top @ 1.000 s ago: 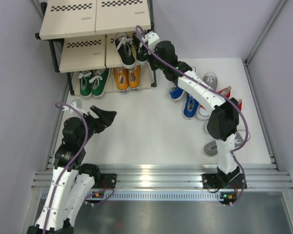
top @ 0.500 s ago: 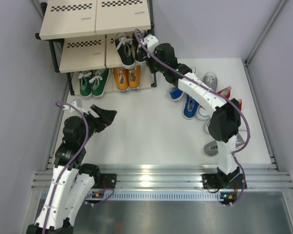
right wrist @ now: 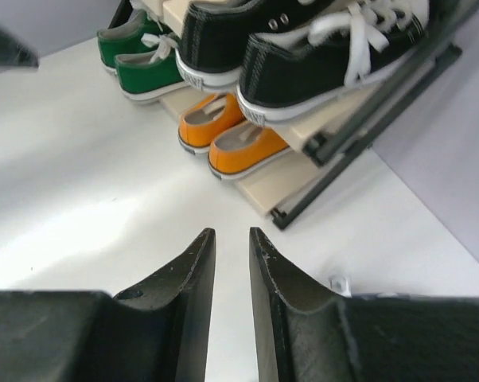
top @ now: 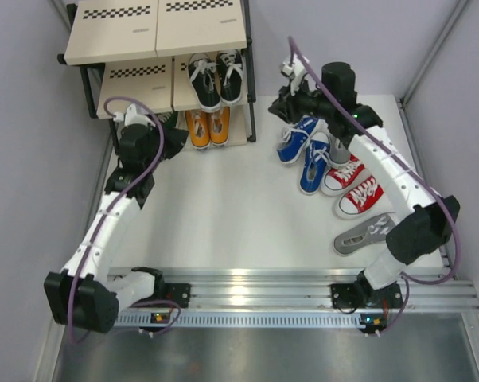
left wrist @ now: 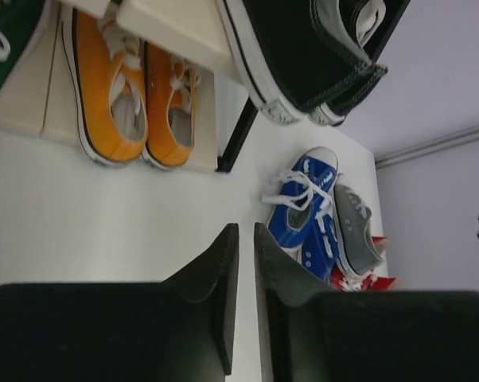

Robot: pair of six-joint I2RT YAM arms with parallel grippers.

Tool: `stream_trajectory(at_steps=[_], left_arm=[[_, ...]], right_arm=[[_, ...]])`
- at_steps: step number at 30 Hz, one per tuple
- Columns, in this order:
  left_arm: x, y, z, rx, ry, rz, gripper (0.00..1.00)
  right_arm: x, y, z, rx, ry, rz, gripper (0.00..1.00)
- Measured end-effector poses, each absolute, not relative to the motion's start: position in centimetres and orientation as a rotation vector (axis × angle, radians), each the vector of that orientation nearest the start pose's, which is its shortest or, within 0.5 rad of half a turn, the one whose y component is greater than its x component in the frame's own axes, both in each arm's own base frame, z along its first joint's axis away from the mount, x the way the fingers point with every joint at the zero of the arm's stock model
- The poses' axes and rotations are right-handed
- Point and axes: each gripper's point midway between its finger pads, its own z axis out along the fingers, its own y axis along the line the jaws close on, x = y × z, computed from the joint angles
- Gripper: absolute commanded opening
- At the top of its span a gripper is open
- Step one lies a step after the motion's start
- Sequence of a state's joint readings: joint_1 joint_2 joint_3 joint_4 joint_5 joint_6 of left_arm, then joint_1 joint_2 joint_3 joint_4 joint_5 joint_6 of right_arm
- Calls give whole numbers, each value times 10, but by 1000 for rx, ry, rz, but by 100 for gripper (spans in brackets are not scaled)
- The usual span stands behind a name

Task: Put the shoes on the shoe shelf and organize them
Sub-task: Adjust the shoe at the center of the board.

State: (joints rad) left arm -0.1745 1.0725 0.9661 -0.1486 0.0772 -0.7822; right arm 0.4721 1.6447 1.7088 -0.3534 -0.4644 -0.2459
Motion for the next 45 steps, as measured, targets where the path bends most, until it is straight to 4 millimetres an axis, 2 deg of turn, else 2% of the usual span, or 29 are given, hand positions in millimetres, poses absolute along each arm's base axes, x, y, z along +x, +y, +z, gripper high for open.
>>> stream_trajectory(at_steps=[1, 5, 8, 13, 18, 21, 27, 32, 35, 39, 45], left_arm=[[375, -106, 296, -509, 1792, -724, 0], [421, -98, 317, -505, 1693, -643, 0], [451, -90, 324, -503, 1626, -573, 0], [499, -80, 314, -496, 1586, -448, 0], [542, -77, 295, -473, 1580, -362, 0], [561, -78, 283, -446, 1597, -326, 0], [589, -81, 279, -393, 1604, -277, 0], [600, -84, 278, -366, 1607, -269, 1], [603, -86, 275, -359, 1614, -275, 7], [606, -86, 274, -351, 1618, -284, 21], [610, -83, 274, -355, 1638, -274, 31]], right_arm=[[407, 277, 346, -947, 1617, 597, 24], [401, 235, 326, -914, 1682, 636, 24], [394, 216, 306, -894, 1743, 665, 24], [374, 198, 296, -874, 1787, 703, 24], [361, 187, 311, -856, 1754, 713, 24], [356, 178, 319, -835, 1739, 704, 24], [353, 164, 321, -798, 1740, 702, 25], [355, 153, 319, -756, 1759, 702, 25], [357, 148, 320, -737, 1761, 699, 25], [357, 143, 323, -723, 1758, 697, 25], [357, 140, 321, -709, 1758, 694, 25]])
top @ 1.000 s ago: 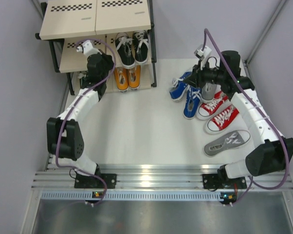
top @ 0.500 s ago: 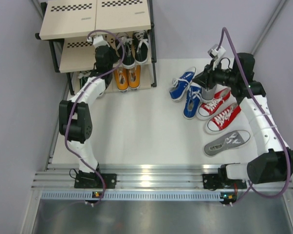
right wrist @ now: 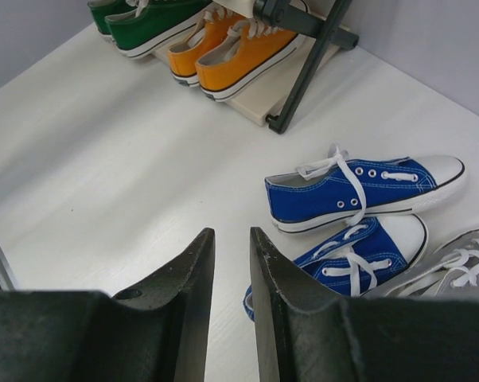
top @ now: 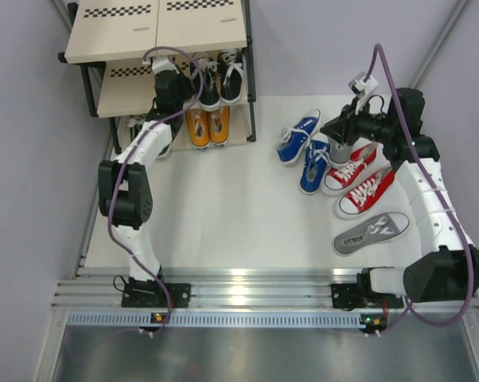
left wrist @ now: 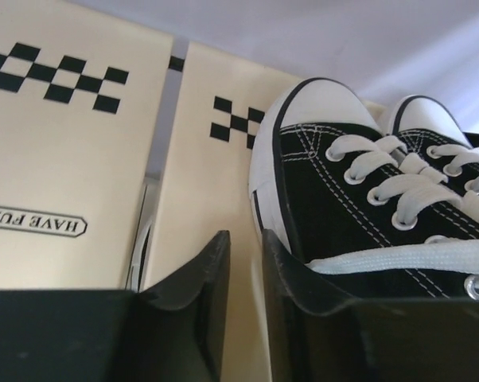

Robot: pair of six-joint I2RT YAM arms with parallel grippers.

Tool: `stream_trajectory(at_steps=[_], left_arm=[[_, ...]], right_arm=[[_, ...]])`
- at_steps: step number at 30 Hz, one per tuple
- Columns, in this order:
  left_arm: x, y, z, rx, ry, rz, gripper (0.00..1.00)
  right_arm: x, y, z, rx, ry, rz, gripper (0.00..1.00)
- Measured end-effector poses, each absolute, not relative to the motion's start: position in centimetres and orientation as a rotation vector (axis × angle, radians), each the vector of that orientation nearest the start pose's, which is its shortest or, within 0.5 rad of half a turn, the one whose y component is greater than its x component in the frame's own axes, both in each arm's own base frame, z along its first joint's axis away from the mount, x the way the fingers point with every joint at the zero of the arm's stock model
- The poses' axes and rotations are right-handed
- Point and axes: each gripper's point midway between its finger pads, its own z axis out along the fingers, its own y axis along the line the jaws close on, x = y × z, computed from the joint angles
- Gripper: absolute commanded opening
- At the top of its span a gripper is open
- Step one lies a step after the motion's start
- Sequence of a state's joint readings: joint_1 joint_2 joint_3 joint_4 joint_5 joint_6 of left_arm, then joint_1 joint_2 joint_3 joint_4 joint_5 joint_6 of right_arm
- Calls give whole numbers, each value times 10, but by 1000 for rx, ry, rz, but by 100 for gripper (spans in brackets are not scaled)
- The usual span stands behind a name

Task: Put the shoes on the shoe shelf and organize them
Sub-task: Adjust the shoe at the center of the board, then pick up the shoe at the center of the board.

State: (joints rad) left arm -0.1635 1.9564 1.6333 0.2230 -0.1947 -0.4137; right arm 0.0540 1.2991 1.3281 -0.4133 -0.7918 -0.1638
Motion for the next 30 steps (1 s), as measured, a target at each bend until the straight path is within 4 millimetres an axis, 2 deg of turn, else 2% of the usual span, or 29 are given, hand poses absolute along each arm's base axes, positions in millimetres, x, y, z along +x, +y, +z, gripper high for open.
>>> stream_trajectory(at_steps=[1, 10, 15, 19, 23, 26, 30], left_arm=[[610, -82, 274, -357, 1640, -272, 35], [609, -74, 274, -397, 1641, -247, 45], [596, -74, 283, -426, 1643, -268, 48], [572, -75, 284, -444, 1669, -300, 49], [537, -75, 288, -449, 1683, -338, 53], [506, -74, 307, -430, 1657, -367, 63], [455, -72, 336, -388, 1610, -403, 68]], right_arm=[[357, 139, 320, -708, 1759, 694, 25], [353, 137, 309, -700, 1782, 700, 26], [350, 136, 308, -711, 1775, 686, 28], [347, 132, 306, -720, 1776, 667, 38], [342, 128, 299, -731, 1788, 643, 51], [339, 122, 290, -718, 1821, 632, 60], [342, 104, 279, -670, 1870, 598, 73]])
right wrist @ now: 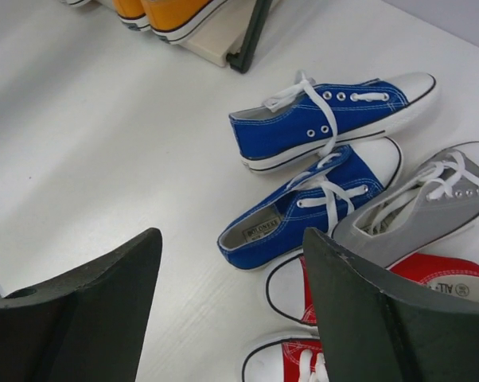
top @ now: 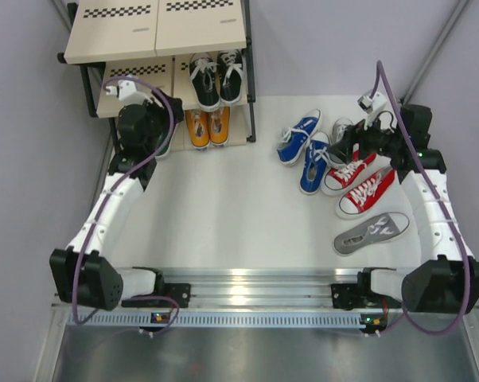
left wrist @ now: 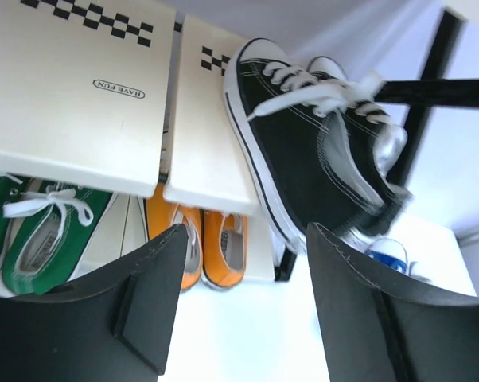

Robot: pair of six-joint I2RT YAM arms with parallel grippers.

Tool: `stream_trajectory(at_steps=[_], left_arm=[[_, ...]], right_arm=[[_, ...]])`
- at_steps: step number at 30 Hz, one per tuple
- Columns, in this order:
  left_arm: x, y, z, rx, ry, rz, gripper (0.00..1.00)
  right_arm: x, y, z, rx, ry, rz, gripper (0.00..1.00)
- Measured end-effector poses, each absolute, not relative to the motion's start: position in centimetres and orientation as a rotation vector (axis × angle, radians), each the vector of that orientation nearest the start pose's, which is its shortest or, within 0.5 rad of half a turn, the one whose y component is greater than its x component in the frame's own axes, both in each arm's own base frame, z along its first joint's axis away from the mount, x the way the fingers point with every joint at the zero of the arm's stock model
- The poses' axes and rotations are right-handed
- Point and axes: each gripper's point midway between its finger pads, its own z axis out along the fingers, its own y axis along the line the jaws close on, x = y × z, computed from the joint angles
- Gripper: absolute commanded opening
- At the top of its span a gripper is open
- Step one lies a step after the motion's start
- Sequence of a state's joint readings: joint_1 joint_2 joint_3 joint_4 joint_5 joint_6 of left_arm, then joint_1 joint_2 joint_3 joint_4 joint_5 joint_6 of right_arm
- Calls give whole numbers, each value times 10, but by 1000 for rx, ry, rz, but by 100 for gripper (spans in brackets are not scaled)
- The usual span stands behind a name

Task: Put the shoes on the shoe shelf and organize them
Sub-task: Pick up the shoe at the center of the board.

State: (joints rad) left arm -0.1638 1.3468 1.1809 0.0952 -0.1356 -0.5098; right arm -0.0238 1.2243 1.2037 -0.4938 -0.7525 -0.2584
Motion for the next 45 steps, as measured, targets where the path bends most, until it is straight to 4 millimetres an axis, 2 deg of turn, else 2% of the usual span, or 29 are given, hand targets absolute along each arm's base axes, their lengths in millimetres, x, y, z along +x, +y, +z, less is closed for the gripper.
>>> stream_trajectory(at_steps=[4, 6, 7, 9, 12, 17, 20, 23, 26, 32, 36, 39, 45], left_arm=[[406, -71, 350, -339, 1594, -433, 73], [381, -72, 343, -322, 1617, -456, 78], [370, -74, 337, -316, 1635, -472, 80], [349, -77, 321, -318, 1671, -514, 85], [312, -86, 282, -343, 1747, -605, 92], [263, -99, 222, -417, 1856, -756, 92], [243, -109, 201, -453, 1892, -865, 92], [232, -120, 189, -471, 1934, -949, 92], [227, -129, 181, -466, 1983, -1008, 92], [221, -145, 157, -439, 2131, -1071, 92], [219, -157, 143, -400, 2235, -1090, 92], [216, -171, 142, -325, 2284, -1115, 92], [208, -204, 146, -162, 2332, -1164, 92]], right_arm=[[344, 87, 272, -611, 1913, 563, 93], [346, 77, 267, -564, 1945, 545, 99], [348, 71, 263, -540, 1961, 536, 99], [349, 59, 254, -496, 2005, 523, 99], [343, 42, 233, -482, 2085, 516, 99], [307, 33, 186, -650, 2270, 544, 100], [285, 23, 169, -732, 2359, 494, 99], [269, 10, 154, -743, 2433, 398, 99], [250, -14, 136, -685, 2537, 287, 98], [222, -81, 114, -393, 2694, 106, 99], [204, -108, 93, -236, 2776, 78, 99], [204, -119, 73, -170, 2819, 104, 99], [210, -124, 40, -102, 2879, 174, 98]])
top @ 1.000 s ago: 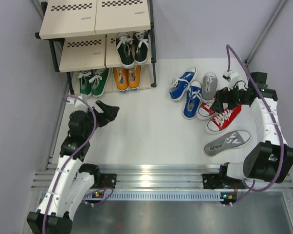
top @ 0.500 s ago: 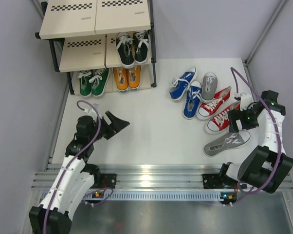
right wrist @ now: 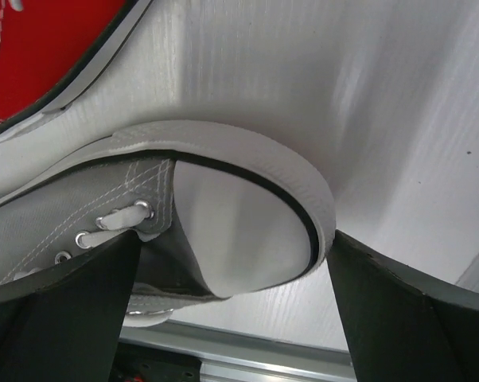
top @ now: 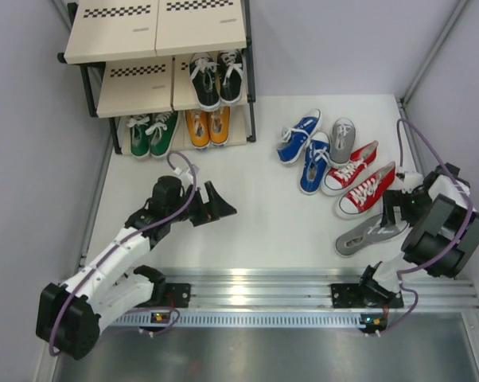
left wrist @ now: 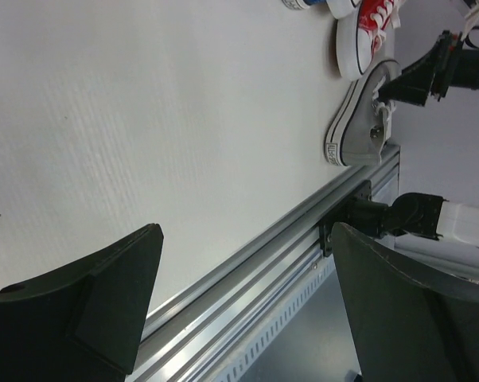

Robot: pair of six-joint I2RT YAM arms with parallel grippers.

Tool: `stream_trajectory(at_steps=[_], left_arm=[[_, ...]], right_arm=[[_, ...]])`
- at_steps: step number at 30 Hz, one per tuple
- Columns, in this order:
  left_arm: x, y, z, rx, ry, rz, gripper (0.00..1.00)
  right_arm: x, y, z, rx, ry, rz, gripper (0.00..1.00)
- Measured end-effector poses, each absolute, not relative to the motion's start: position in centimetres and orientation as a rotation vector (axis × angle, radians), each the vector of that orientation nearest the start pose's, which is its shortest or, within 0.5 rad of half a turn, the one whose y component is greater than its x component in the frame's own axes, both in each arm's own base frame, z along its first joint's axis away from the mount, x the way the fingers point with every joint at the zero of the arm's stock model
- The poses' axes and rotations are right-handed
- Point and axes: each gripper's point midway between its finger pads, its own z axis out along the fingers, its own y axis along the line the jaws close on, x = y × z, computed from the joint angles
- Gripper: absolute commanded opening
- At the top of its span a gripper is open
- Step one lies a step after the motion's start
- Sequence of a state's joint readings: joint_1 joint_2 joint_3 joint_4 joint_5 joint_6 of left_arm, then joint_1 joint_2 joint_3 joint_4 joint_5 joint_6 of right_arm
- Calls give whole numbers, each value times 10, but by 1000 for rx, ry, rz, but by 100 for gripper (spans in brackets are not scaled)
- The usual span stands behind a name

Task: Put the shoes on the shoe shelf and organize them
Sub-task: Pick up the shoe at the center of the board.

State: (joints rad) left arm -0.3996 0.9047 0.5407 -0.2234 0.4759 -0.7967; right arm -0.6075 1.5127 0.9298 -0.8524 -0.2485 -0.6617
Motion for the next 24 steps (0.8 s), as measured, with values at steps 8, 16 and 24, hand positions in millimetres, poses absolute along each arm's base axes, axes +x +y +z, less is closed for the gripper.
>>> stream_trajectory(at_steps=[8, 16, 24], left_arm=[[197, -229, 147, -53, 2335, -1203, 92], [203, -241, 166, -9, 2242, -1265, 92], [207, -254, 175, 30, 2192, -1326, 93]], right_arm=[[211, -126, 19, -98, 2881, 172, 63], [210, -138, 28, -88, 2816, 160, 0], [201, -134, 90, -104, 2682, 277, 0]])
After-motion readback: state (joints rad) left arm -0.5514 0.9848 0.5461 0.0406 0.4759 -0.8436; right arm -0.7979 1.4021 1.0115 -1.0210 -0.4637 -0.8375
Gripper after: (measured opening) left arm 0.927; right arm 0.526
